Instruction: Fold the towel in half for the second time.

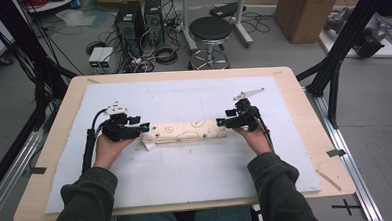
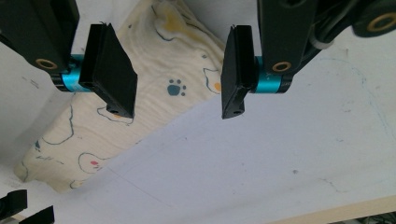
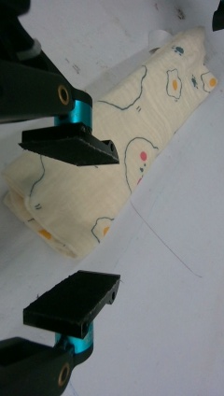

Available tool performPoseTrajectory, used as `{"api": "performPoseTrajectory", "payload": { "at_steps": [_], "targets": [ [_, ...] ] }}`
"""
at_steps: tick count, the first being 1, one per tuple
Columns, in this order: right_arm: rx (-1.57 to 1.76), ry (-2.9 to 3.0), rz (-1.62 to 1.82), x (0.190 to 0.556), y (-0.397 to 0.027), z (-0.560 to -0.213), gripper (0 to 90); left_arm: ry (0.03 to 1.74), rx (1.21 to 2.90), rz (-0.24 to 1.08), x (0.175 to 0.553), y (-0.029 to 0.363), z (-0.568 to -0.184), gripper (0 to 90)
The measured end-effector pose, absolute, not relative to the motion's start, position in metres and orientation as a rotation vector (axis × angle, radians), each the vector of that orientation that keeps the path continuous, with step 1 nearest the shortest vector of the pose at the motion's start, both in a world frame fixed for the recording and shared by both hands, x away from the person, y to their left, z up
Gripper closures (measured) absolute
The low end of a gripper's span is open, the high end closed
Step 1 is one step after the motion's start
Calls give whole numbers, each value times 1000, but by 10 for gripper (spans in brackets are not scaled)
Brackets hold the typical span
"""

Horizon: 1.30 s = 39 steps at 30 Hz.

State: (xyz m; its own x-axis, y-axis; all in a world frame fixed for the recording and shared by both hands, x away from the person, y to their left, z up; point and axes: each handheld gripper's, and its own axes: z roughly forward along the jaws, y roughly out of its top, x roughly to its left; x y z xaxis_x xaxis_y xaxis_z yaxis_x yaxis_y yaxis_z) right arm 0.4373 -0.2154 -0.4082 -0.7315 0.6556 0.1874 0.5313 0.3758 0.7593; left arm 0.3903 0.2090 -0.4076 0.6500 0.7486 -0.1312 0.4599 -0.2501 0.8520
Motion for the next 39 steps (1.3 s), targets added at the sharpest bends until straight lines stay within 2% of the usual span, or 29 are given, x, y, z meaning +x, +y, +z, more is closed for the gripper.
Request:
{"api": "performPoseTrajectory", "payload": {
  "at_steps": [15,39],
  "targets": [
    [1094,2470,1308,436,-218,-407,259,959,1896,375,388,209,-405,417],
    [1079,2445,1315,427,-219,-398,211,938,1912,377,377,211,-397,375]
  ]
}}
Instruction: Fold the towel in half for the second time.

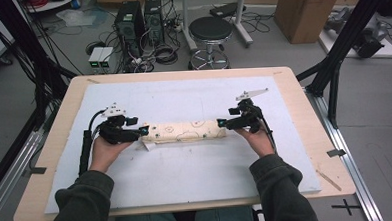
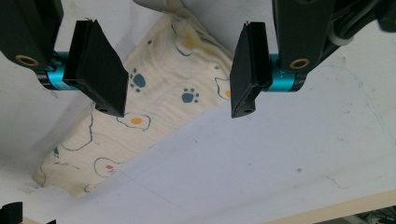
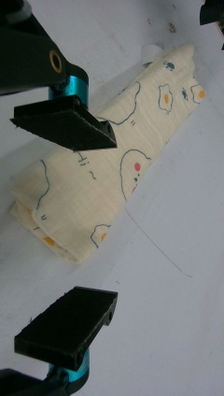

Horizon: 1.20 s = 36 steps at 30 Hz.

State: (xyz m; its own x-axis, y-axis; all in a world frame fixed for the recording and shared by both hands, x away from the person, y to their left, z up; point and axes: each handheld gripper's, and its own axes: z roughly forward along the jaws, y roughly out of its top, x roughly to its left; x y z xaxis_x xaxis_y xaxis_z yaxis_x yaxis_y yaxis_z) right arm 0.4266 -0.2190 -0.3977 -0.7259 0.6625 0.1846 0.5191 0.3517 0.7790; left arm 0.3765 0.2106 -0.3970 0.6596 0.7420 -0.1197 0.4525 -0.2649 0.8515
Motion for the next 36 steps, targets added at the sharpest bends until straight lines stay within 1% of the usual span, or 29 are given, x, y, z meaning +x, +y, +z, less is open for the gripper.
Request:
{"api": "performPoseTrajectory", "payload": {
  "at_steps": [16,24,27,36],
  "targets": [
    [1050,2430,1323,414,-224,-390,184,915,1935,390,361,216,-391,341],
    [1031,2437,1292,406,-226,-386,159,903,1930,407,353,218,-388,320],
    [1033,2434,1284,403,-226,-384,132,901,1942,405,350,219,-387,306],
    [1042,2412,1288,395,-237,-387,127,881,1946,426,339,222,-382,287]
  ]
}}
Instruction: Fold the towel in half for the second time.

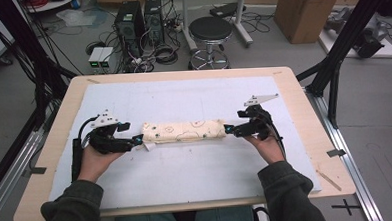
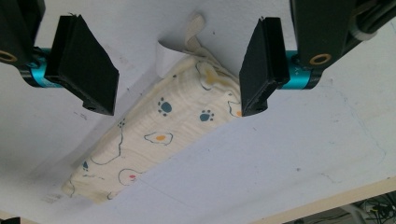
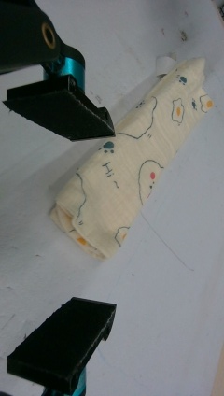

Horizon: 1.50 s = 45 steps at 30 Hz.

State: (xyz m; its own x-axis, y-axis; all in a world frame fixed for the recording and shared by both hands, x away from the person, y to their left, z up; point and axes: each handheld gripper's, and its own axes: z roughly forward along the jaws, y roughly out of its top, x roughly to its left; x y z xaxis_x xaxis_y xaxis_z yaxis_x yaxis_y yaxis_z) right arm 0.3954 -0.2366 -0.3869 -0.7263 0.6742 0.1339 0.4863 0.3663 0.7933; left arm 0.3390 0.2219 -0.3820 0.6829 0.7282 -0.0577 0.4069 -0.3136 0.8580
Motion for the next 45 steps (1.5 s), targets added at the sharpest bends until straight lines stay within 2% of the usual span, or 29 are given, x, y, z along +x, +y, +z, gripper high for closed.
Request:
{"api": "performPoseTrajectory", "payload": {
  "at_steps": [10,45],
  "targets": [
    [1065,2385,1291,386,-251,-391,123,877,1947,443,330,225,-383,254],
    [1071,2350,1291,351,-273,-405,122,880,1962,441,297,233,-400,243]
  ]
}}
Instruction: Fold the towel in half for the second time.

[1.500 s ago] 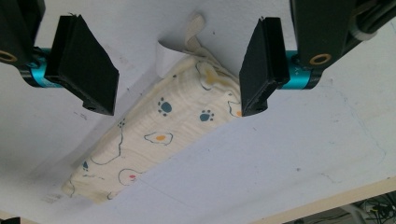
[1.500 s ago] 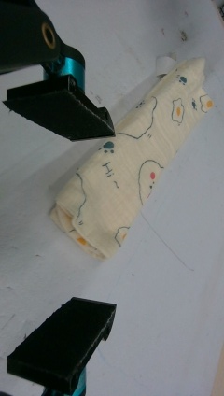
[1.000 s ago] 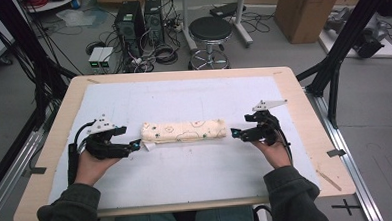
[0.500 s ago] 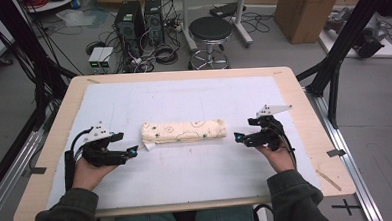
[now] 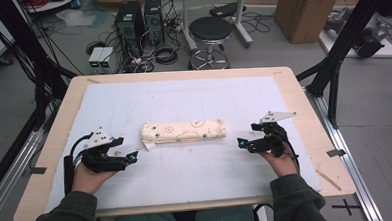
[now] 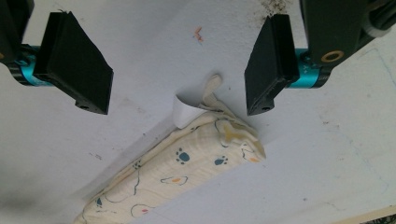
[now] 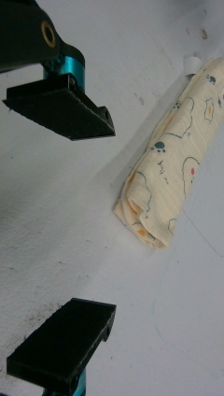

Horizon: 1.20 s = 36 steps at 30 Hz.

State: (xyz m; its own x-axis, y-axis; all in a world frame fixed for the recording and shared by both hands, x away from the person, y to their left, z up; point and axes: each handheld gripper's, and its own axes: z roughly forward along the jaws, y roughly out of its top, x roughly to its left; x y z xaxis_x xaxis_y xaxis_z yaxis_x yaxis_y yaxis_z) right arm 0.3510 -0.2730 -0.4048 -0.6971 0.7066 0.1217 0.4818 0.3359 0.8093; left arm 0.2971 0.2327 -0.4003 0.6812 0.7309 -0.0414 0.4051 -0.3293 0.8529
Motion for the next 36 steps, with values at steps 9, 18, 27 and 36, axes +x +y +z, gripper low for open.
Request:
{"api": "performPoseTrajectory", "payload": {
  "at_steps": [9,18,27,36],
  "targets": [
    [1075,2313,1306,339,-283,-405,121,891,1950,436,288,238,-404,242],
    [1083,2318,1297,329,-286,-411,120,902,1949,429,279,243,-409,238],
    [1078,2327,1288,317,-289,-416,120,908,1959,411,273,245,-417,233],
    [1070,2320,1287,305,-292,-419,120,900,1948,425,268,246,-417,229]
  ]
}}
